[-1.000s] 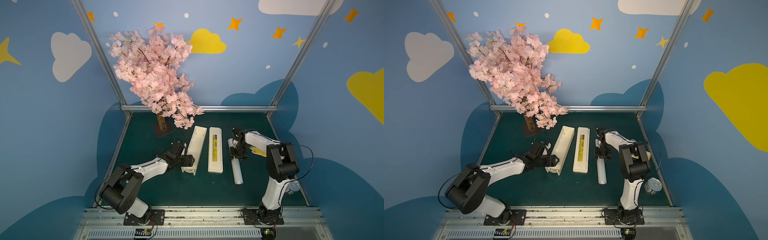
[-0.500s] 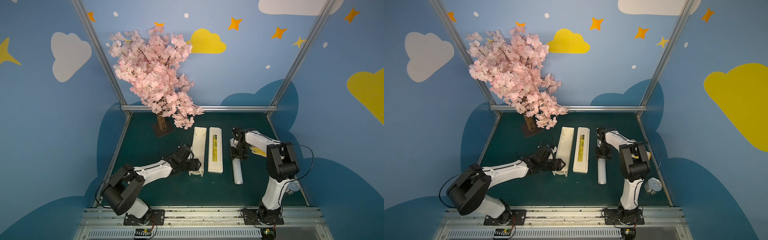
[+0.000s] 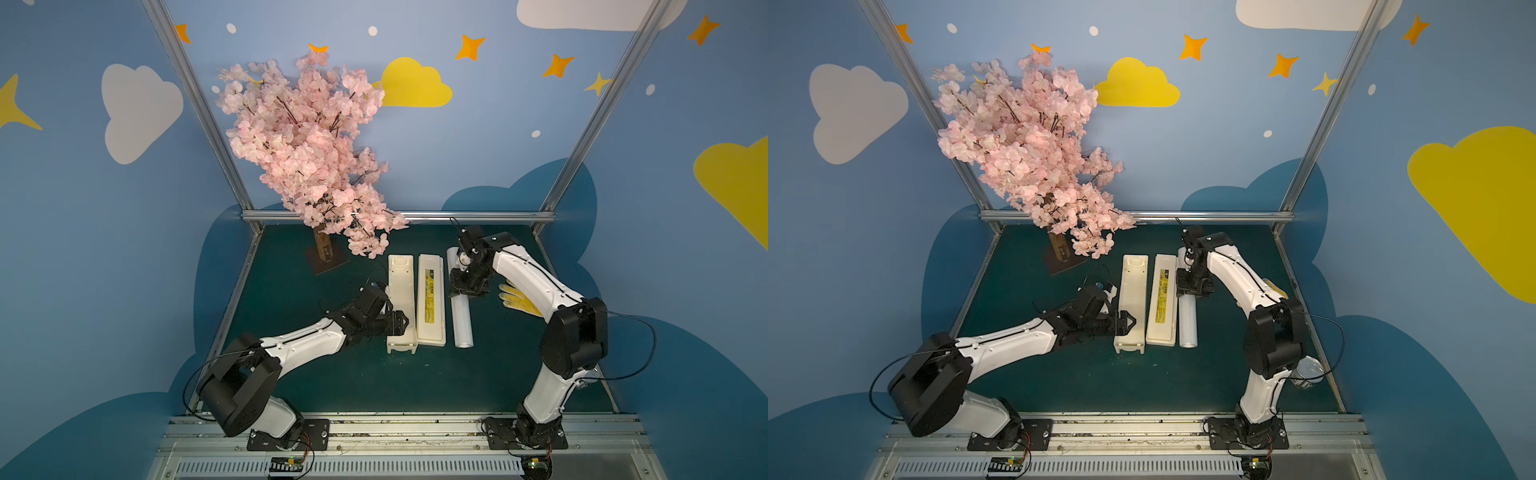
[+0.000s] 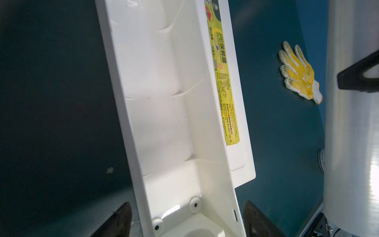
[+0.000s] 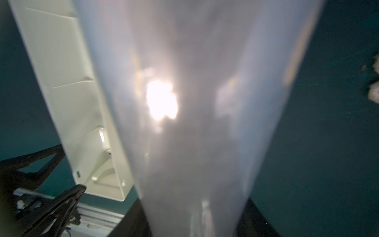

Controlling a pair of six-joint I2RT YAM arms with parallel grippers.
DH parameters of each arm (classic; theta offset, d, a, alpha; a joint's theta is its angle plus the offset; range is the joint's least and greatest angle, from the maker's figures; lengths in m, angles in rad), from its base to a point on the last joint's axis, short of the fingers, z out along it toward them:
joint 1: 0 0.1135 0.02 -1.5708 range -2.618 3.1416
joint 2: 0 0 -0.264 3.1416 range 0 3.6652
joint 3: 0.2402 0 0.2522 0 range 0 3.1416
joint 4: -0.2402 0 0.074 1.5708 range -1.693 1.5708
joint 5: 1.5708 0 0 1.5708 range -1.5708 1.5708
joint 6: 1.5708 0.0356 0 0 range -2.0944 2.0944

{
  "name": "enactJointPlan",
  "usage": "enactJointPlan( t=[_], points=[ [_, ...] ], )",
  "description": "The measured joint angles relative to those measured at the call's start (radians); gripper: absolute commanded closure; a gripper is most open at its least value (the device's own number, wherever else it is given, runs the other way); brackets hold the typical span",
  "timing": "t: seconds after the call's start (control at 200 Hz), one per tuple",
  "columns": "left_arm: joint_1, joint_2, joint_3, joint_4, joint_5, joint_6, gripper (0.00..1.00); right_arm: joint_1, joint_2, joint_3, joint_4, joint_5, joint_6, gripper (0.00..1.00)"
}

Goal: Put plastic wrap rolls into dispensers
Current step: Adjust the plastic wrap cutting box at the center of the board, then place the plastic wrap into the plastic wrap cutting box.

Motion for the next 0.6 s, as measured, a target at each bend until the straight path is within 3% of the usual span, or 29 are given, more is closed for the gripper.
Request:
enactJointPlan(
  t=[0.335, 0.601],
  points=[
    [0.143, -0.229, -0.030, -0.140, -0.113, 0.052, 0.13, 0.137, 0.193, 0.279, -0.007, -0.141, 0.131, 0.75],
    [0.166, -0.275, -0.101, -0.180, -0.120, 0.060, 0.13, 0.189, 0.382, 0.431, -0.005, -0.163, 0.212, 0.75]
  ],
)
